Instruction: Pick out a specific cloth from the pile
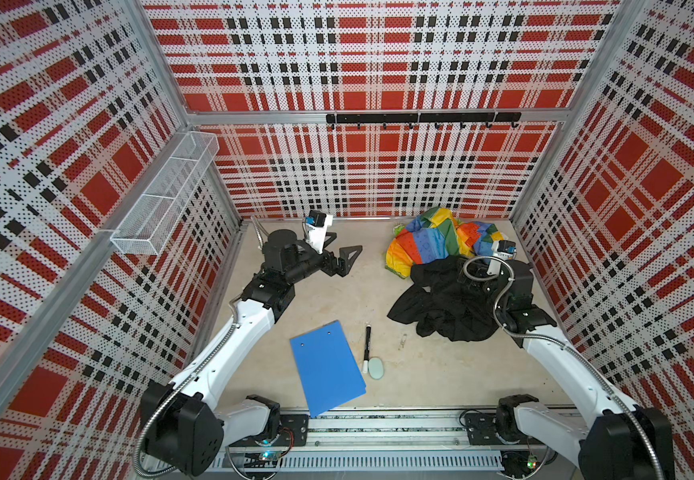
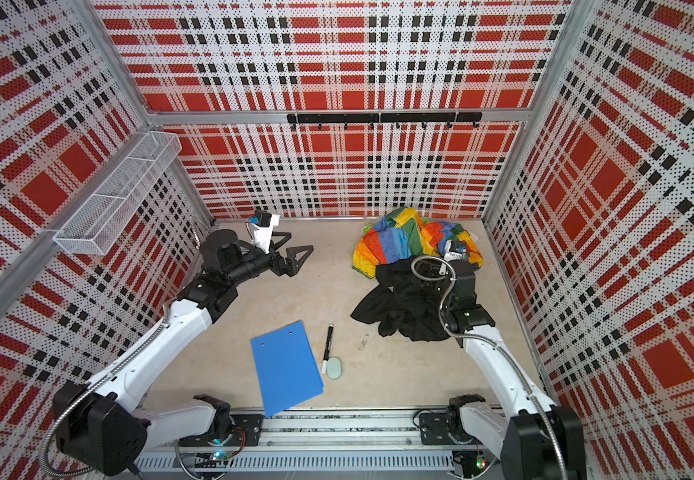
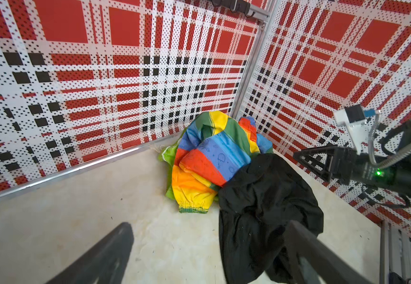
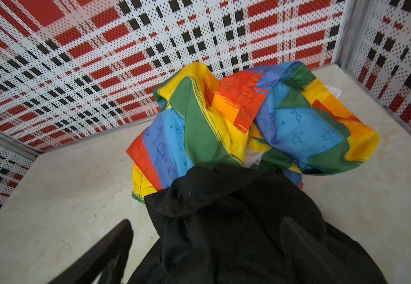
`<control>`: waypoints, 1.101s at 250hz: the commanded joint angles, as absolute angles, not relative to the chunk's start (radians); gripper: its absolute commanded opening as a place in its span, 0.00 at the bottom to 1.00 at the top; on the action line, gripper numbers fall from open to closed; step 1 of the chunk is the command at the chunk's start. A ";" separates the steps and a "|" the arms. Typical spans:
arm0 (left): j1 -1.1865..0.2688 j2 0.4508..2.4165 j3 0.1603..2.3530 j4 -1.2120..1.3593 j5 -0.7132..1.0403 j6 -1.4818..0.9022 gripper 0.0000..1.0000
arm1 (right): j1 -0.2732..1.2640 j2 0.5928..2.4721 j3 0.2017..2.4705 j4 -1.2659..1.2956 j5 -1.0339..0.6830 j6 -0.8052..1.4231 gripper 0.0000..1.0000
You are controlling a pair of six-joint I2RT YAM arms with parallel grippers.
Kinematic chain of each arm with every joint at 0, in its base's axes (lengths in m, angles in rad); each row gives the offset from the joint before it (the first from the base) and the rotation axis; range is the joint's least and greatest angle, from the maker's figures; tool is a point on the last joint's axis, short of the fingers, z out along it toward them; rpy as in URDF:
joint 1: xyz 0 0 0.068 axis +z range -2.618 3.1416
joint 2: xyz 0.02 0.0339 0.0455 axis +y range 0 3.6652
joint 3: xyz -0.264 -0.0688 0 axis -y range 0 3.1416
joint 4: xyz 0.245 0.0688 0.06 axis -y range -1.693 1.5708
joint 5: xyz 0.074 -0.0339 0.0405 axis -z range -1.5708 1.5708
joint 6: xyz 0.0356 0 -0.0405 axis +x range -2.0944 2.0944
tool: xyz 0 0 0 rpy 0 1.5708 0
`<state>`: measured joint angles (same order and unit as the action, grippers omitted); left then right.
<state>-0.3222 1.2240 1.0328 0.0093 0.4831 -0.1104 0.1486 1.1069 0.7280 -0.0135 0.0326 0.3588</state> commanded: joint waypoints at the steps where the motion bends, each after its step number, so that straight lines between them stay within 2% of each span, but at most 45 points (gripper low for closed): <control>1: -0.324 1.174 1.024 0.018 0.504 -0.097 0.99 | 0.173 1.175 0.805 -0.035 -0.037 0.393 1.00; 30: -0.328 1.170 1.021 0.012 0.496 -0.099 0.99 | 0.222 1.292 0.878 -0.087 0.021 0.399 1.00; 55: -0.330 1.173 1.024 0.006 0.491 -0.099 0.99 | 0.221 1.385 0.929 -0.176 0.117 0.453 0.94; 81: -0.337 1.171 1.025 0.000 0.476 -0.095 0.99 | 0.219 1.441 0.956 -0.247 0.177 0.460 1.00; 122: -0.339 1.180 1.030 -0.003 0.474 -0.100 0.99 | 0.216 1.505 0.977 -0.326 0.232 0.445 1.00; 145: -0.338 1.183 1.031 -0.005 0.474 -0.102 0.99 | 0.205 1.519 0.964 -0.319 0.236 0.440 0.72; 164: -0.341 1.182 1.030 -0.007 0.468 -0.101 0.99 | 0.188 1.507 0.956 -0.298 0.235 0.432 0.45; 180: -0.343 1.182 1.030 -0.008 0.465 -0.100 0.99 | 0.165 1.496 0.963 -0.293 0.257 0.421 0.29; 197: -0.342 1.182 1.031 -0.008 0.465 -0.100 0.99 | 0.132 1.489 0.986 -0.291 0.253 0.397 0.17; 215: -0.343 1.182 1.031 -0.008 0.465 -0.101 0.99 | 0.094 1.486 1.026 -0.297 0.245 0.371 0.13; 275: -0.342 1.171 1.031 -0.012 0.453 -0.094 0.99 | 0.048 1.488 1.220 -0.324 0.259 0.296 0.11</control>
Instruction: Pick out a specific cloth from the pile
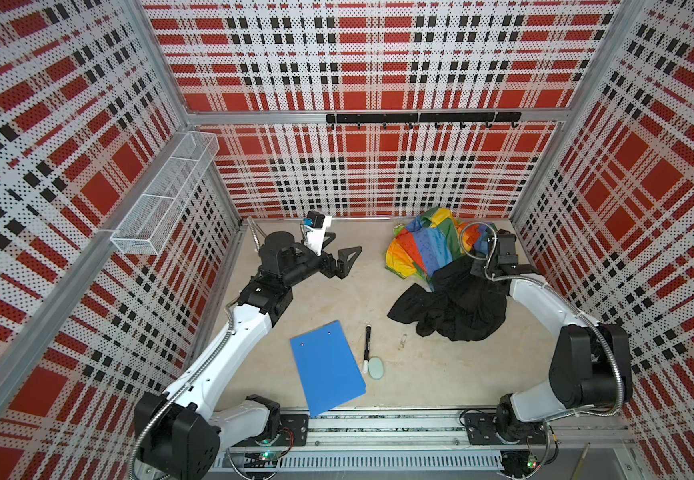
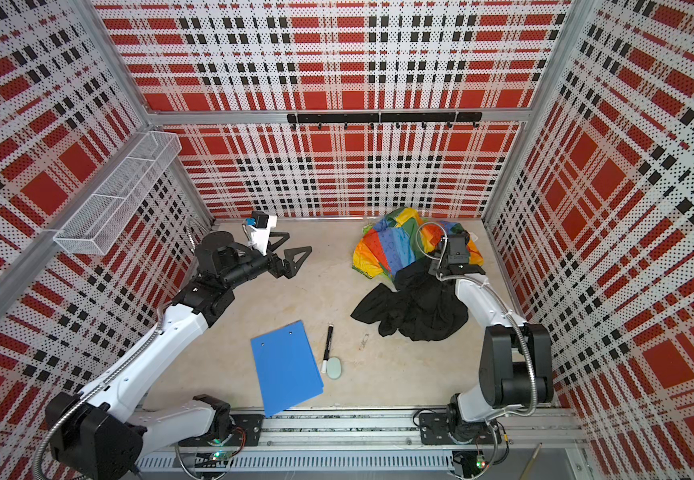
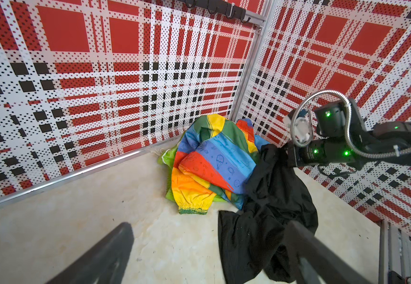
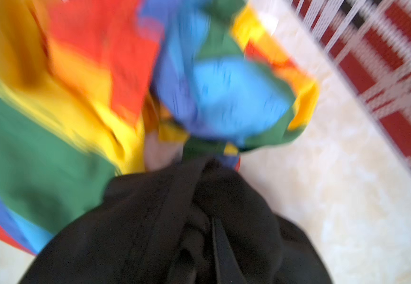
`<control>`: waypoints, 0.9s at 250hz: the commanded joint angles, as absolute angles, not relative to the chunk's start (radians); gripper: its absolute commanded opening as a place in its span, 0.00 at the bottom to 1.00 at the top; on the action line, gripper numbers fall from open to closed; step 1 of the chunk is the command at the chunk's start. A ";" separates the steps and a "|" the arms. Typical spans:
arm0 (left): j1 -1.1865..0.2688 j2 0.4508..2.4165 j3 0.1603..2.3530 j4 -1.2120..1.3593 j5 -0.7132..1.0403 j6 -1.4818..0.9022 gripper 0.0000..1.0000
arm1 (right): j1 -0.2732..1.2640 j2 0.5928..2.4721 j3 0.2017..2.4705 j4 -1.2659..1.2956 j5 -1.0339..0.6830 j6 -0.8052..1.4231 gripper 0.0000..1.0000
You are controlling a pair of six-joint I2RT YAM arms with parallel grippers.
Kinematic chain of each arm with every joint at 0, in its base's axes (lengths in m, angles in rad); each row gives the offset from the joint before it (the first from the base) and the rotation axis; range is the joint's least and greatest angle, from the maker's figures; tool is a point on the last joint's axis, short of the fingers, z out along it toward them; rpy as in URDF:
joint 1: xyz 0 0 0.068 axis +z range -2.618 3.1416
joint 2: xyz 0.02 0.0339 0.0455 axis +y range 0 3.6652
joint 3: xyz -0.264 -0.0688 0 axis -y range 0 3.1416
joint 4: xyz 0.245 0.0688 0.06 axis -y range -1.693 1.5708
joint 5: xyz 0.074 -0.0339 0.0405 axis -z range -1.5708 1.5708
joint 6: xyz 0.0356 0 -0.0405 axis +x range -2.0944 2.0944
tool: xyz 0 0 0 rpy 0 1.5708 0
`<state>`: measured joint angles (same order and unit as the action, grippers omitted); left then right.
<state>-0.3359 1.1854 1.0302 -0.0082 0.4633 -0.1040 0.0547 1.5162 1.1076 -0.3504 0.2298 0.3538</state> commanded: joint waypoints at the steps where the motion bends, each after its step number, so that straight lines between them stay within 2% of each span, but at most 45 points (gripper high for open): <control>1: -0.342 1.171 1.031 -0.013 0.453 -0.093 0.99 | 0.047 1.489 1.224 -0.325 0.259 0.296 0.11; 46: -0.342 1.170 1.034 -0.014 0.453 -0.092 0.99 | 0.025 1.596 1.447 -0.342 0.246 0.277 0.10; 111: -0.344 1.170 1.036 -0.017 0.450 -0.093 0.99 | 0.021 1.871 1.769 -0.410 0.245 0.265 0.12; 138: -0.345 1.172 1.034 -0.015 0.450 -0.093 0.99 | 0.024 1.941 1.799 -0.412 0.132 0.272 0.16; 155: -0.344 1.177 1.037 -0.016 0.452 -0.093 0.99 | 0.043 1.944 1.752 -0.367 0.081 0.264 0.27; 174: -0.344 1.181 1.037 -0.016 0.453 -0.094 0.99 | 0.061 1.950 1.705 -0.342 0.064 0.252 0.46; 225: -0.345 1.189 1.039 -0.015 0.460 -0.098 0.99 | 0.039 2.012 1.619 -0.363 0.028 0.245 0.87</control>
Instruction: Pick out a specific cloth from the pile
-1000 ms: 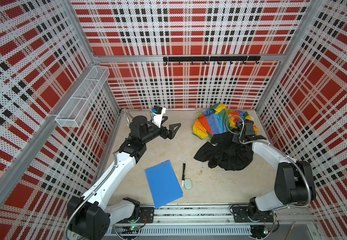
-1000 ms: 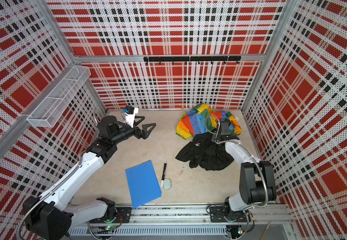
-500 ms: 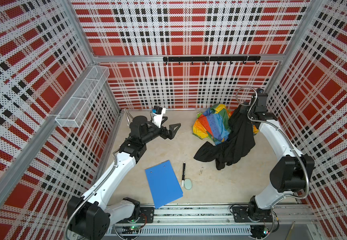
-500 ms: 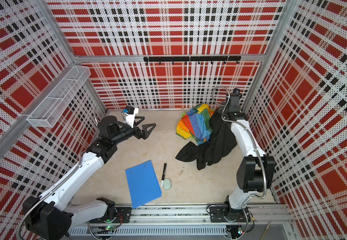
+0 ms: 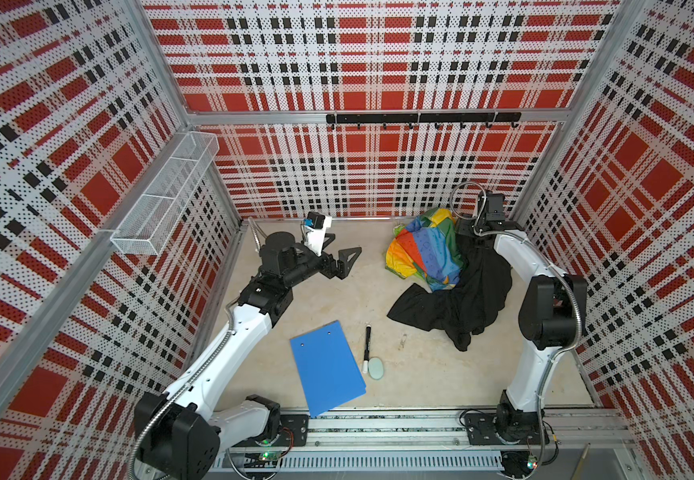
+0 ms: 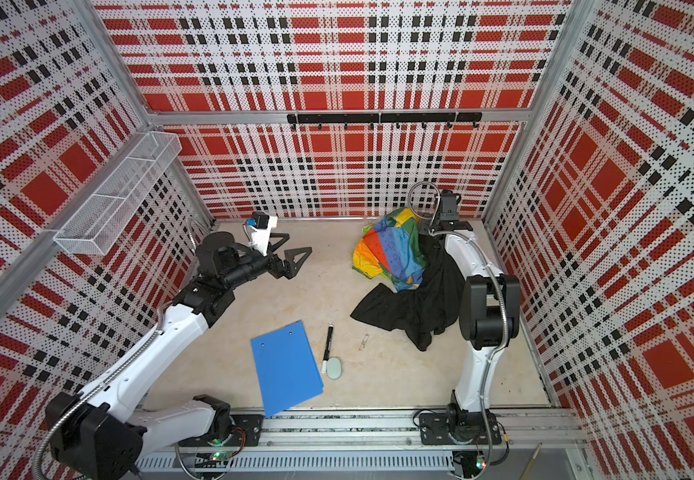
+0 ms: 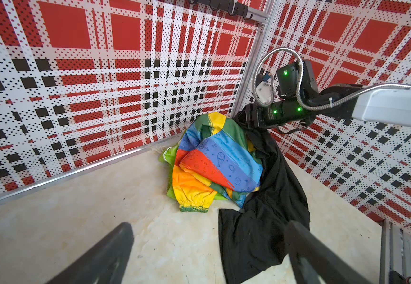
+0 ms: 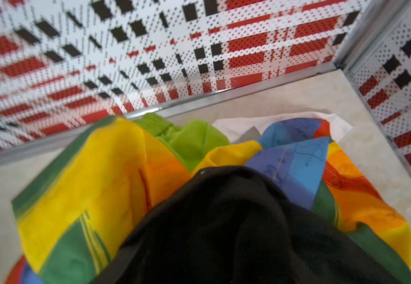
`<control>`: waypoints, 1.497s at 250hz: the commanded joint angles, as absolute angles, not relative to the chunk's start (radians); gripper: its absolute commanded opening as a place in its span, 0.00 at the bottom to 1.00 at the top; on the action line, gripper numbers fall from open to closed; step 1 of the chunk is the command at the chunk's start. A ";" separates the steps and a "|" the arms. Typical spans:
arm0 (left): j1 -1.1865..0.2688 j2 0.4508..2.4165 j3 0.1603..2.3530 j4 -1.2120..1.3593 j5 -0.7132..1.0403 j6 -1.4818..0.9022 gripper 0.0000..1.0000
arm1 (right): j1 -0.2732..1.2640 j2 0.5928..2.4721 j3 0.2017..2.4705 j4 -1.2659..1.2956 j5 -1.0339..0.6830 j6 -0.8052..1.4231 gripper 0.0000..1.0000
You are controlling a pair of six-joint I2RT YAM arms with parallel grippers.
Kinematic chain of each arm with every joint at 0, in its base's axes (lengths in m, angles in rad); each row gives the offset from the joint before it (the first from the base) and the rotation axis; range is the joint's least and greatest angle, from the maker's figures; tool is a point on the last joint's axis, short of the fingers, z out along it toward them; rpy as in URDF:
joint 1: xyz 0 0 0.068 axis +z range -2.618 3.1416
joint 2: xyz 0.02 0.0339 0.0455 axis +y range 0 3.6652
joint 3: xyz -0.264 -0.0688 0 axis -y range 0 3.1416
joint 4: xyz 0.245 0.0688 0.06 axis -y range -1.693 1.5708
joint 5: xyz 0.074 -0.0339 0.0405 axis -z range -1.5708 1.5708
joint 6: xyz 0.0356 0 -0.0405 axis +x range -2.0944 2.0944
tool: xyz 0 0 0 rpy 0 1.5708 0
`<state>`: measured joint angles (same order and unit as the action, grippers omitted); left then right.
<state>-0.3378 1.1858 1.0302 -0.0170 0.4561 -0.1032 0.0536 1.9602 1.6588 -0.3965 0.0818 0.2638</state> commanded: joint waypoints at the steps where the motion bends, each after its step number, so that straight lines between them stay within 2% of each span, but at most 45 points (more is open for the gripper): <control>1: -0.345 1.190 1.039 -0.015 0.459 -0.099 0.99 | 0.039 2.014 1.618 -0.363 0.026 0.241 0.88; 21: -0.346 1.196 1.041 -0.017 0.465 -0.102 0.99 | 0.051 2.030 1.583 -0.380 0.015 0.163 0.92; 64: -0.350 1.198 1.041 -0.018 0.457 -0.102 0.99 | 0.055 1.923 1.367 -0.353 0.112 0.131 0.81; 79: -0.351 1.200 1.040 -0.017 0.457 -0.103 0.99 | 0.048 1.863 1.293 -0.327 0.129 0.137 0.80; 103: -0.352 1.206 1.041 -0.017 0.462 -0.104 0.99 | 0.046 1.762 1.228 -0.273 0.119 0.124 0.89; 140: -0.352 1.208 1.047 -0.020 0.465 -0.110 0.99 | 0.072 1.656 1.302 -0.315 0.127 0.125 1.00; 158: -0.351 1.202 1.046 -0.020 0.460 -0.108 0.99 | 0.101 1.645 1.352 -0.329 0.129 0.131 1.00; 192: -0.350 1.197 1.043 -0.020 0.456 -0.105 0.99 | 0.158 1.720 1.460 -0.337 0.094 0.168 1.00; 253: -0.356 1.193 1.046 -0.026 0.450 -0.106 0.99 | 0.196 2.067 1.740 -0.429 0.143 0.278 1.00; 260: -0.359 1.189 1.045 -0.028 0.443 -0.101 0.99 | 0.196 2.088 1.750 -0.432 0.153 0.285 0.96; 268: -0.363 1.185 1.043 -0.029 0.435 -0.097 0.99 | 0.196 2.104 1.754 -0.435 0.160 0.287 0.87; 290: -0.365 1.180 1.041 -0.028 0.428 -0.090 0.99 | 0.199 2.078 1.715 -0.432 0.166 0.288 0.38; 296: -0.367 1.179 1.040 -0.029 0.428 -0.090 0.99 | 0.201 2.049 1.682 -0.409 0.169 0.283 0.29; 308: -0.366 1.183 1.042 -0.029 0.432 -0.090 0.99 | 0.205 1.976 1.601 -0.346 0.169 0.260 0.18; 316: -0.364 1.185 1.045 -0.029 0.435 -0.090 0.99 | 0.207 1.926 1.554 -0.321 0.169 0.245 0.13; 337: -0.365 1.191 1.046 -0.032 0.440 -0.093 0.99 | 0.207 1.803 1.452 -0.295 0.166 0.211 0.09; 374: -0.364 1.195 1.048 -0.032 0.440 -0.094 0.99 | 0.208 1.613 1.273 -0.309 0.166 0.192 0.10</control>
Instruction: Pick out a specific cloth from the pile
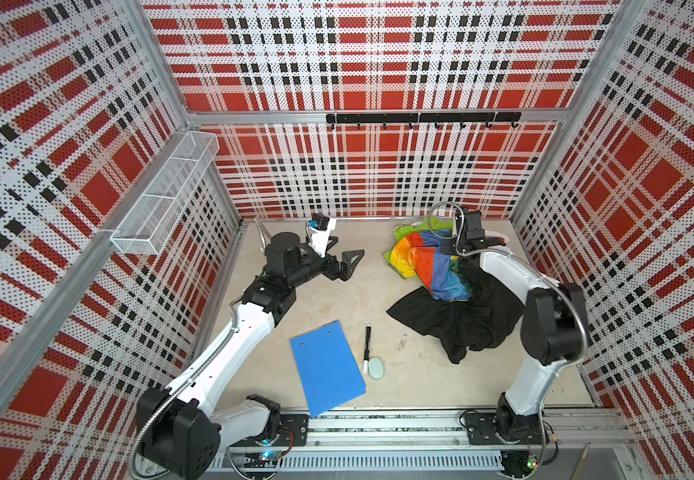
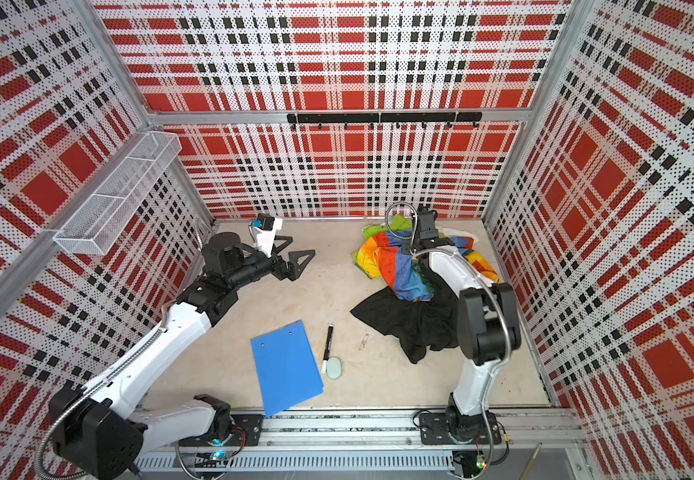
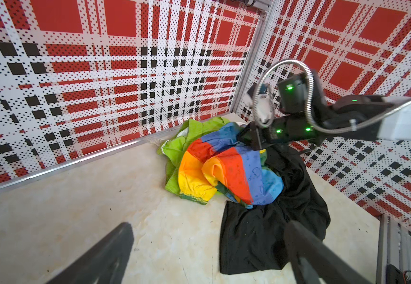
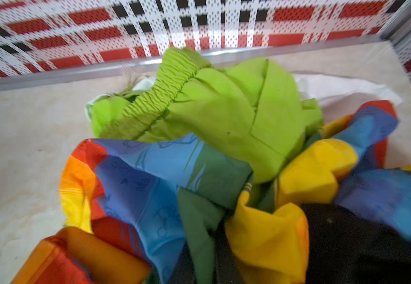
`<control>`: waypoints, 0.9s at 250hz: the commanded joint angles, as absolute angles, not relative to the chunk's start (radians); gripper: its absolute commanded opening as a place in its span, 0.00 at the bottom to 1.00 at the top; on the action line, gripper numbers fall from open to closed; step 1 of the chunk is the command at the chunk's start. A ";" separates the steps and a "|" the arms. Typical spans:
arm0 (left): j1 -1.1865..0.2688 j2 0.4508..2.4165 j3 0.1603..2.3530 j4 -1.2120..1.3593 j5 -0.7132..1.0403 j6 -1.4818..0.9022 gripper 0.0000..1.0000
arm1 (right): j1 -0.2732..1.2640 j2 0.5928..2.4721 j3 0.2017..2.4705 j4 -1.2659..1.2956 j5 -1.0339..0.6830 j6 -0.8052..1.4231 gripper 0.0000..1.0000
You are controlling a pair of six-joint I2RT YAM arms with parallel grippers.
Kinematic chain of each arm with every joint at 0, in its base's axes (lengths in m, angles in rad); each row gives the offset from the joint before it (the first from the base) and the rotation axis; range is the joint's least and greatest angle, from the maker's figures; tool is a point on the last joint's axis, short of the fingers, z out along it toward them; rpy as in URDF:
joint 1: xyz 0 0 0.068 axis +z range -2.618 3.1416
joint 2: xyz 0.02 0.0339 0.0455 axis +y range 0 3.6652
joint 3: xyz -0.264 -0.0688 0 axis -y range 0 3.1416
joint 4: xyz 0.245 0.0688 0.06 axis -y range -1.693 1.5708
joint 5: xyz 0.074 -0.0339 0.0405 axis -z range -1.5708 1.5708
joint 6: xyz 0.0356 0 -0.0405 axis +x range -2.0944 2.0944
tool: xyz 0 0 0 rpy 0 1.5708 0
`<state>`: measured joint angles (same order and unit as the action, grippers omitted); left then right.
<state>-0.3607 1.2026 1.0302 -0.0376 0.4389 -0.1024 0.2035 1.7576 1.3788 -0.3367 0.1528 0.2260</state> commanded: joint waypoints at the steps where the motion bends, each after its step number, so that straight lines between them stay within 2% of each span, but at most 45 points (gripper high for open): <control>1: -0.365 1.195 1.049 -0.032 0.440 -0.094 0.99 | 0.209 1.609 1.267 -0.310 0.166 0.191 0.10; 35: -0.364 1.199 1.046 -0.030 0.441 -0.096 0.99 | 0.209 1.480 1.113 -0.317 0.130 0.213 0.09; 67: -0.365 1.200 1.046 -0.029 0.445 -0.098 0.99 | 0.209 1.443 0.981 -0.291 0.119 0.248 0.10; 108: -0.368 1.203 1.047 -0.028 0.448 -0.101 0.99 | 0.208 1.542 0.935 -0.250 0.152 0.272 0.13; 183: -0.387 1.188 1.046 -0.039 0.418 -0.086 0.99 | 0.208 1.733 1.006 -0.202 0.119 0.287 0.20; 195: -0.391 1.184 1.046 -0.042 0.410 -0.082 0.99 | 0.209 1.733 0.992 -0.194 0.109 0.293 0.24; 225: -0.390 1.182 1.046 -0.040 0.415 -0.081 0.99 | 0.209 1.683 0.954 -0.177 0.094 0.305 0.40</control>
<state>-0.3847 1.2030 1.0302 -0.0391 0.4248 -0.0963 0.2066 1.7142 0.9859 -0.2157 0.1200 0.2859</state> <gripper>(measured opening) 0.992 0.338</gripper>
